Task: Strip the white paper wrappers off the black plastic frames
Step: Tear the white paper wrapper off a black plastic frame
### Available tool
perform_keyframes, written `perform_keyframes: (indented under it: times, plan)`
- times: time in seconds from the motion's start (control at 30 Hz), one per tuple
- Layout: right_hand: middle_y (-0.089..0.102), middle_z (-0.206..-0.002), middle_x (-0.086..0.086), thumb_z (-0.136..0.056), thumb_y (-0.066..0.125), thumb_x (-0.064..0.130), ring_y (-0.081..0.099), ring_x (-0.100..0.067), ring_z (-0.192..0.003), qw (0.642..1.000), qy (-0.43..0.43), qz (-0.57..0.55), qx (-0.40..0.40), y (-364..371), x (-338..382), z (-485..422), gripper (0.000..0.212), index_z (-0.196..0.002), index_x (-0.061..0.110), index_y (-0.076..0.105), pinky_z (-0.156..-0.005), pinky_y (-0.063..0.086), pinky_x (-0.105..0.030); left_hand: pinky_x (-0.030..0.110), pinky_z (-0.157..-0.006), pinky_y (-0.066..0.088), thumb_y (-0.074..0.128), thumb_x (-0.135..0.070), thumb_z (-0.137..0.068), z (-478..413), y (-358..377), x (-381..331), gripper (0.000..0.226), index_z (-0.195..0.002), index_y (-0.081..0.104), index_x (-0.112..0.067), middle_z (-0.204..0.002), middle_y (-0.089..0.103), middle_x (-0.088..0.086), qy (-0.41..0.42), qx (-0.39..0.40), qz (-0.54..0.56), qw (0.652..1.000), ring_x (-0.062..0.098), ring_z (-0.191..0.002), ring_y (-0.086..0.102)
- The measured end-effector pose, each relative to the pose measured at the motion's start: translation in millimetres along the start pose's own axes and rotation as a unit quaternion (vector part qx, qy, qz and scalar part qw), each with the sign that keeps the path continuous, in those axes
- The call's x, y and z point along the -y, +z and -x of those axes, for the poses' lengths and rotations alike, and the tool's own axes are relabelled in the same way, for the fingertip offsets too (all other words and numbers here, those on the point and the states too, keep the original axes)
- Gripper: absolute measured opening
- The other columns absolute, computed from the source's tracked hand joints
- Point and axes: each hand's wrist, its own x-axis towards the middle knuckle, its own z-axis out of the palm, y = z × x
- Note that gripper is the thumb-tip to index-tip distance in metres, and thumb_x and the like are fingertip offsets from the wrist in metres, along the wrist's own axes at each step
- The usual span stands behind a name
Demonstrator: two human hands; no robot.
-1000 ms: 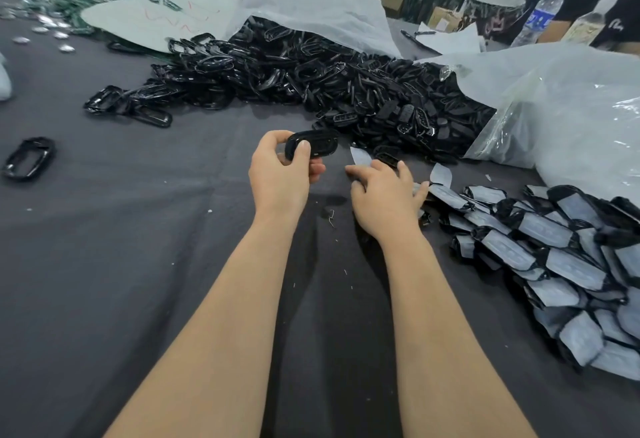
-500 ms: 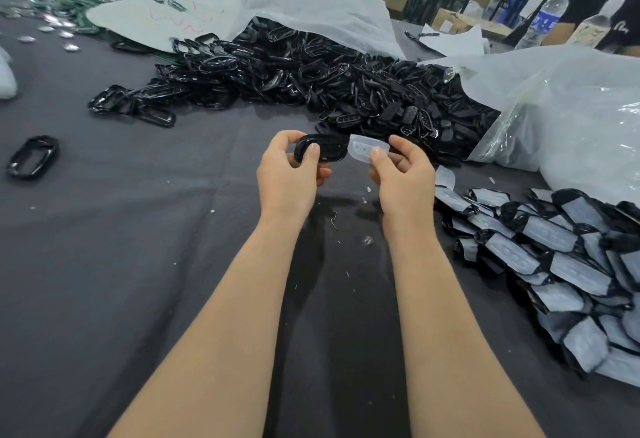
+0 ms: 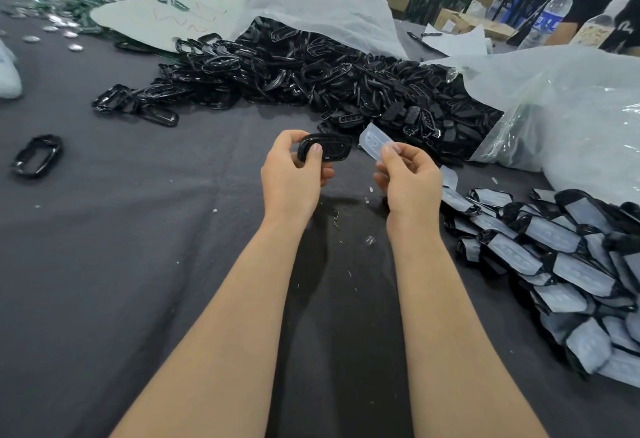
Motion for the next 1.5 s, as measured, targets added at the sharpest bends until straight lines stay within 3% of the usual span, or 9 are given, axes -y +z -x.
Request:
perform_keyframes:
  times: [0.1,0.23,0.37,0.47,0.67,0.87,1.03,1.13,1.5]
  plan:
    - [0.056,-0.07,0.008,-0.091,0.055,0.007,0.058,-0.002,-0.059,0.993,-0.064,0.093,-0.041,-1,0,1,0.014,-0.081,0.017,0.054,-0.064,0.049,-0.023,0.017,-0.06,0.055,0.05,-0.009,-0.097,0,-1,-1,0.023,-0.088,0.05,-0.031,-0.076,0.066,0.002,-0.002,-0.003,0.006,1.0,0.0,-0.056,0.064]
    - [0.059,-0.088,-0.004,-0.088,0.054,0.008,0.052,-0.019,-0.084,0.908,-0.207,0.364,-0.008,0,-3,7,0.005,-0.086,0.013,0.054,-0.071,0.033,-0.023,0.019,-0.061,0.056,0.05,-0.01,-0.097,1,-2,-3,0.023,-0.088,0.049,-0.031,-0.076,0.066,0.003,0.002,-0.017,0.015,1.0,0.0,-0.056,0.064]
    - [0.069,-0.097,-0.002,-0.088,0.061,0.043,0.059,-0.025,-0.101,0.836,-0.116,0.509,0.171,5,-2,12,0.025,-0.091,0.019,0.069,-0.093,0.044,-0.041,0.021,-0.064,0.057,0.05,-0.011,-0.097,0,-3,-3,0.02,-0.092,0.049,-0.031,-0.074,0.066,-0.001,0.009,-0.046,0.022,0.999,0.001,-0.06,0.065]
    - [0.068,-0.105,-0.002,-0.094,0.053,0.034,0.057,-0.027,-0.107,0.862,-0.137,0.474,0.113,2,4,10,0.024,-0.101,0.018,0.07,-0.097,0.042,-0.044,0.02,-0.063,0.056,0.05,-0.01,-0.097,-2,-3,-2,0.017,-0.096,0.05,-0.027,-0.074,0.067,0.001,0.001,-0.059,0.032,0.998,0.002,-0.059,0.065]
    - [0.047,-0.135,-0.004,-0.099,0.045,0.035,0.036,-0.029,-0.126,0.775,-0.107,0.617,0.082,5,-8,10,0.032,-0.126,0.024,0.057,-0.101,0.027,-0.04,0.02,-0.064,0.056,0.048,-0.009,-0.097,0,-2,0,0.021,-0.093,0.05,-0.03,-0.074,0.066,0.001,0.005,-0.043,0.019,0.999,0.001,-0.058,0.064]
    - [0.061,-0.101,0.001,-0.092,0.052,0.015,0.051,-0.023,-0.105,0.851,-0.156,0.498,0.06,7,-10,8,0.011,-0.1,0.017,0.058,-0.092,0.032,-0.034,0.021,-0.063,0.056,0.049,-0.01,-0.097,2,-3,-1,0.027,-0.087,0.048,-0.035,-0.077,0.065,0.003,0.01,-0.031,0.014,0.999,0.001,-0.057,0.063]
    - [0.058,-0.08,0.006,-0.091,0.059,0.005,0.055,-0.006,-0.073,0.993,-0.056,0.1,-0.017,-2,5,2,0.008,-0.094,0.012,0.062,-0.069,0.043,-0.013,0.018,-0.062,0.055,0.046,-0.008,-0.098,1,-2,-2,0.029,-0.087,0.048,-0.034,-0.076,0.064,0.003,0.0,-0.026,0.018,1.0,0.0,-0.056,0.063]
    - [0.059,-0.071,0.004,-0.091,0.06,0.004,0.055,-0.002,-0.061,0.991,0.058,-0.114,0.047,1,9,3,0.016,-0.082,0.017,0.06,-0.06,0.045,-0.014,0.018,-0.063,0.056,0.047,-0.008,-0.098,0,-1,-1,0.022,-0.093,0.052,-0.029,-0.079,0.065,0.006,-0.005,-0.012,0.009,1.0,0.0,-0.057,0.065]
    - [0.061,-0.075,0.001,-0.09,0.062,0.006,0.058,-0.016,-0.076,0.993,-0.076,0.062,0.062,11,-7,8,0.02,-0.078,0.022,0.061,-0.082,0.052,-0.04,0.018,-0.064,0.055,0.049,-0.005,-0.097,4,1,-2,0.02,-0.103,0.053,-0.024,-0.073,0.069,0.0,0.01,0.083,0.017,0.996,0.006,-0.066,0.069]
